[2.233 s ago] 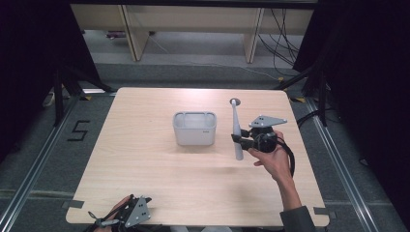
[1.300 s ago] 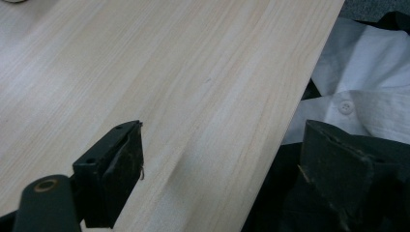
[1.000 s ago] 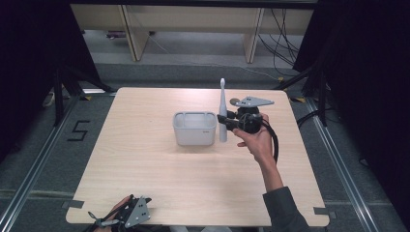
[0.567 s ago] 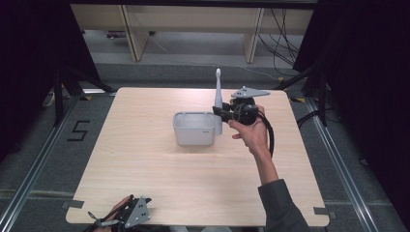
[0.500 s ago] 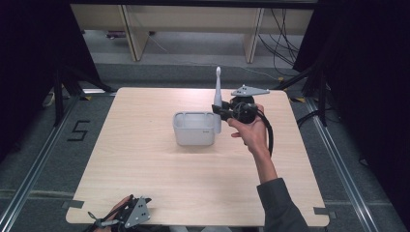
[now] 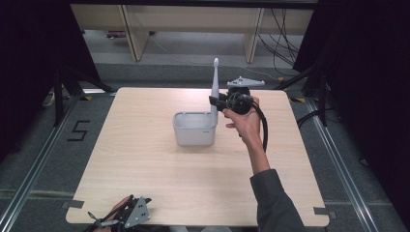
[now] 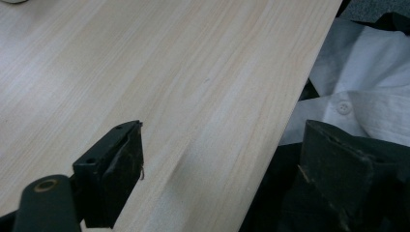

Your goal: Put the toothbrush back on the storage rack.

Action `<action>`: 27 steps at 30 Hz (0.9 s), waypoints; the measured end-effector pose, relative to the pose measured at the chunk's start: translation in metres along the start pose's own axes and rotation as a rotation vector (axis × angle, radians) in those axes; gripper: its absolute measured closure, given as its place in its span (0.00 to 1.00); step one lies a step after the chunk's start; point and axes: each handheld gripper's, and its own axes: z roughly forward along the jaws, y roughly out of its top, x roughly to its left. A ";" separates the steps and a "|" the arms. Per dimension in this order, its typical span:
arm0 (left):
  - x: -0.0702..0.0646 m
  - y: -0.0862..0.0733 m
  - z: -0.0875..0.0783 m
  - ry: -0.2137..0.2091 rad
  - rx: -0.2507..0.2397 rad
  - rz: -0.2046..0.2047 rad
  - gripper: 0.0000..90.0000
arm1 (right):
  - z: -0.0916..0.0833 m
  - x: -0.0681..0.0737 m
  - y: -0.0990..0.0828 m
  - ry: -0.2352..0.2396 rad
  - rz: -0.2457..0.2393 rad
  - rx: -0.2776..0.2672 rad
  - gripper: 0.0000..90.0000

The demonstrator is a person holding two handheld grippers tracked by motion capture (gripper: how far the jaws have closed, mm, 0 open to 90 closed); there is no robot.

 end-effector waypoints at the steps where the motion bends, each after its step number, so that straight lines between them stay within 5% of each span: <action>1: 0.000 0.000 0.000 0.000 -0.002 -0.002 0.17 | 0.002 0.001 0.000 0.004 0.029 -0.003 0.74; 11: 0.000 0.000 0.000 -0.003 -0.004 -0.001 0.17 | 0.023 -0.009 -0.003 -0.051 0.037 0.012 0.74; 12: 0.000 0.000 0.000 -0.005 -0.005 -0.002 0.17 | 0.023 -0.008 -0.003 -0.052 0.071 0.010 0.74; 27: -0.001 0.000 -0.001 0.018 -0.004 0.000 0.17 | 0.034 -0.003 -0.005 -0.054 0.043 0.021 0.74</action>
